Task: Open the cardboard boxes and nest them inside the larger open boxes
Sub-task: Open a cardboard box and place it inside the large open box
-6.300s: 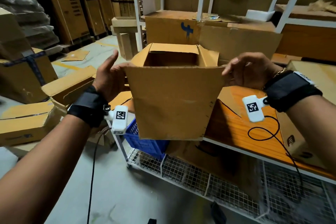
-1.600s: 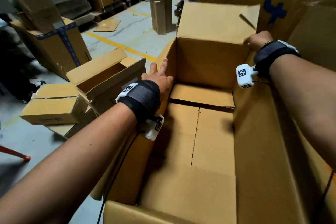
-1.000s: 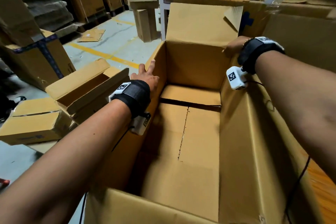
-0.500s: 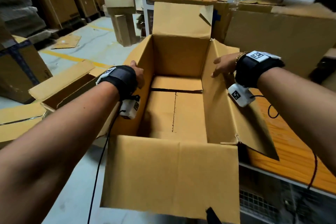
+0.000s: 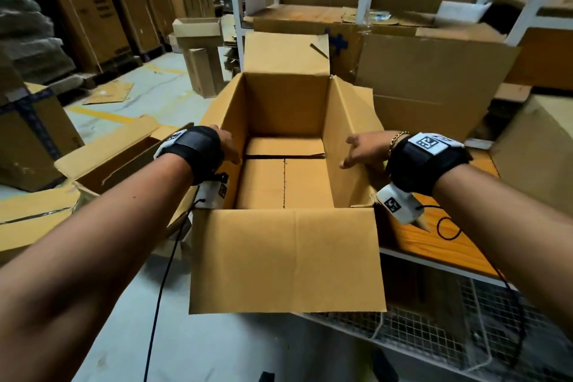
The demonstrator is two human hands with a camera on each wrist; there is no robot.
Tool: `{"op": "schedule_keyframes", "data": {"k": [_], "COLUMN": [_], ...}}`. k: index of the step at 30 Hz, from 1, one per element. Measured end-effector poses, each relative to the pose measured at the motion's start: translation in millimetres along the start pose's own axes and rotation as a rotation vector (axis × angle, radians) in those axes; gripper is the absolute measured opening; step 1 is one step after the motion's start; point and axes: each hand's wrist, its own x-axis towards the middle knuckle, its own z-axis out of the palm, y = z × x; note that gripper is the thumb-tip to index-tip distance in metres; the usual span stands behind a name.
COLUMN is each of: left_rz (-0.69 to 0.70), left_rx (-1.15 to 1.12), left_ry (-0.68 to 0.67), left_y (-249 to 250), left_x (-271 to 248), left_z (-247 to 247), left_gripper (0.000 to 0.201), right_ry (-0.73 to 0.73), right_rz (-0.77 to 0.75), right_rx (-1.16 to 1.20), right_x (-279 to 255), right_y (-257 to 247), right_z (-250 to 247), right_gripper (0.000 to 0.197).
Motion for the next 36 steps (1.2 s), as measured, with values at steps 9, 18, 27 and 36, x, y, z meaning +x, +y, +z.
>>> {"op": "schedule_keyframes", "data": {"k": [9, 18, 27, 36], "left_rz": [-0.026, -0.039, -0.077, 0.036], "left_rx": [-0.312, -0.344, -0.361, -0.388], "left_ry": [-0.061, -0.279, -0.265, 0.022], "left_y": [-16.3, -7.3, -30.6, -63.0], "left_x": [-55.3, -121.6, -154.5, -106.8], "left_z": [12.0, 41.5, 100.6, 107.0], "left_gripper": [0.07, 0.138, 0.137, 0.095], "right_ry": [-0.123, 0.07, 0.162, 0.271], "right_rz": [-0.158, -0.161, -0.142, -0.099], "right_rx": [-0.093, -0.006, 0.051, 0.206], "right_x": [-83.8, -102.7, -121.0, -108.3], "right_y": [21.9, 37.2, 28.1, -12.4], "right_z": [42.1, 77.3, 115.4, 120.8], "right_gripper": [0.14, 0.147, 0.136, 0.128]}}
